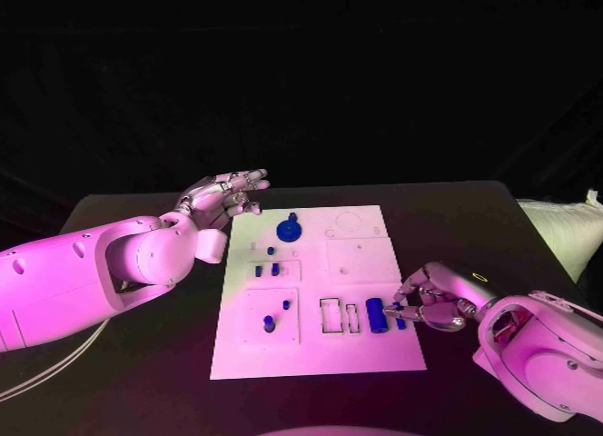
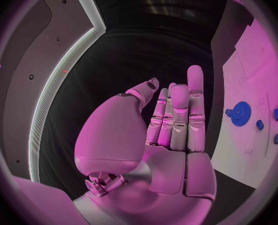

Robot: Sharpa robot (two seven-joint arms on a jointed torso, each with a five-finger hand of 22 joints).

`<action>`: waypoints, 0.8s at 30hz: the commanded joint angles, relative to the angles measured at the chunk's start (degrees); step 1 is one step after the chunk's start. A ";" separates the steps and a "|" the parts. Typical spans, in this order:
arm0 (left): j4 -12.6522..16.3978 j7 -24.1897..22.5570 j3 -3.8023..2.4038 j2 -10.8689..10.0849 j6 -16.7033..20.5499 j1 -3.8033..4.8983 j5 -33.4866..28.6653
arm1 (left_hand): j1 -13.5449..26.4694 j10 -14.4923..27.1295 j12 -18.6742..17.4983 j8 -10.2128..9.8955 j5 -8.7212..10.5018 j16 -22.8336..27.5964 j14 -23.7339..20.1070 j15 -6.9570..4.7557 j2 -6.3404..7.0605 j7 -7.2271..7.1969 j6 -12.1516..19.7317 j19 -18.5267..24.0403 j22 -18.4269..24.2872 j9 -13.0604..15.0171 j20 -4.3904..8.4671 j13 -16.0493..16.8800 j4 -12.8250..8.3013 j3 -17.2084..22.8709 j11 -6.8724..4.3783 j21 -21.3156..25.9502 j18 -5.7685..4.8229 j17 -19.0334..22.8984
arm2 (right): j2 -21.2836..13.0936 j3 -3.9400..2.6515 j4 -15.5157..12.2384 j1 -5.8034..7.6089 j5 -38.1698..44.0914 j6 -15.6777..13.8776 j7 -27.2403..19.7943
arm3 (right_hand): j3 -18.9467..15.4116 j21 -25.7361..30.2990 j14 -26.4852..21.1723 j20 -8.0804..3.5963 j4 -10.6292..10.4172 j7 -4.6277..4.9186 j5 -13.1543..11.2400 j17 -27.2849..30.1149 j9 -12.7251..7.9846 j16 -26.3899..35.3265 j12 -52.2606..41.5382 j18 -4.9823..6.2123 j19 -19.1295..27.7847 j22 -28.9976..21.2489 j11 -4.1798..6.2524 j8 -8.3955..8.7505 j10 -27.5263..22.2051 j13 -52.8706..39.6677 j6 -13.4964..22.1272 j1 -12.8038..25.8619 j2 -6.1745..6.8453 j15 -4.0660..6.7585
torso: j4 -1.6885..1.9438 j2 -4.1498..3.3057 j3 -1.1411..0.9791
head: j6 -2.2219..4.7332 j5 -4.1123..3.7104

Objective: Assemble the parts on the task board

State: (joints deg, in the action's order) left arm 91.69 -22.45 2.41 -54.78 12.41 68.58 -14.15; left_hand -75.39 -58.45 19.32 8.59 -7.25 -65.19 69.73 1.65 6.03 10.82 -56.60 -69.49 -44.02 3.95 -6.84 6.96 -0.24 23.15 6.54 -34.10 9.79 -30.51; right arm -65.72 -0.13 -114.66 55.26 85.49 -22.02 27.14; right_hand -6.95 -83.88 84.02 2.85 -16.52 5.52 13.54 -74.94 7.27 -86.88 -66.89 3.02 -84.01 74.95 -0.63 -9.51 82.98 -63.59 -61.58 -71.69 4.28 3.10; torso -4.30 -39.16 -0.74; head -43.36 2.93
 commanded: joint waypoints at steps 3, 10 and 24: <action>-0.08 -0.20 0.04 0.09 -1.32 0.01 0.23 | -0.13 0.30 0.33 0.18 0.21 -0.28 -0.33 -0.02 -0.46 0.08 0.36 -0.14 0.09 0.02 -0.39 0.09 -0.20 0.02 0.05 0.23 0.62 0.06 | 1.25 0.04 0.48 -0.38 1.97 -0.08 5.66 | -0.77 -0.26 5.00 -0.36 -0.01 -0.14 0.61 -9.68 0.40 -0.40 -6.60 -0.88 -2.44 6.06 -0.03 -0.42 0.49 -10.68 0.30 0.10 -0.93 0.32 | -0.10 0.01 0.11 | -0.10 -0.24; -0.13 -0.18 0.07 0.12 -1.40 0.00 0.23 | -0.17 0.45 0.57 0.27 0.22 -0.30 -0.39 -0.01 -0.41 0.09 0.43 -0.14 0.11 0.03 -0.39 0.12 -0.34 -0.06 0.06 0.25 0.63 0.19 | 3.44 0.06 1.96 -0.79 3.14 1.46 6.13 | -1.13 -0.35 5.02 -0.34 0.00 -0.13 0.80 -9.85 0.67 -0.49 -7.26 -0.91 -2.48 6.20 -0.04 -0.57 0.64 -11.54 0.45 0.02 -1.26 0.30 | -0.12 -0.07 0.17 | -0.40 -0.19; -0.18 -0.10 0.10 0.08 -1.50 -0.01 0.23 | -0.17 0.45 0.57 0.27 0.22 -0.30 -0.39 -0.01 -0.41 0.09 0.43 -0.14 0.11 0.03 -0.39 0.12 -0.34 -0.06 0.06 0.25 0.63 0.19 | 7.01 0.06 4.57 -2.02 4.27 5.52 6.26 | -1.53 -0.48 5.06 -0.30 0.10 -0.12 1.26 -10.10 1.07 -0.63 -8.08 -0.95 -2.53 6.42 -0.07 -0.81 0.83 -12.66 0.58 -0.42 -1.78 0.27 | -0.15 -0.09 0.22 | -1.10 0.21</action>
State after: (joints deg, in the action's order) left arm 91.45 -22.35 2.53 -54.77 12.10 68.55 -14.15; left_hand -75.39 -58.46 19.75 8.59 -7.25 -65.19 69.73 1.65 6.03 10.82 -56.60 -69.49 -43.96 3.95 -6.84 7.03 -0.24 23.15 6.54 -34.10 9.79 -30.37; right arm -58.87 -0.08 -110.28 53.39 88.39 -19.51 32.82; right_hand -8.15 -84.09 84.02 2.86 -16.42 5.33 14.42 -74.92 8.28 -87.27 -67.83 3.03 -84.00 74.92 -0.73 -9.97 83.32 -63.61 -61.39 -72.00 2.93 3.09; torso -4.39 -39.24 -0.52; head -44.31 3.02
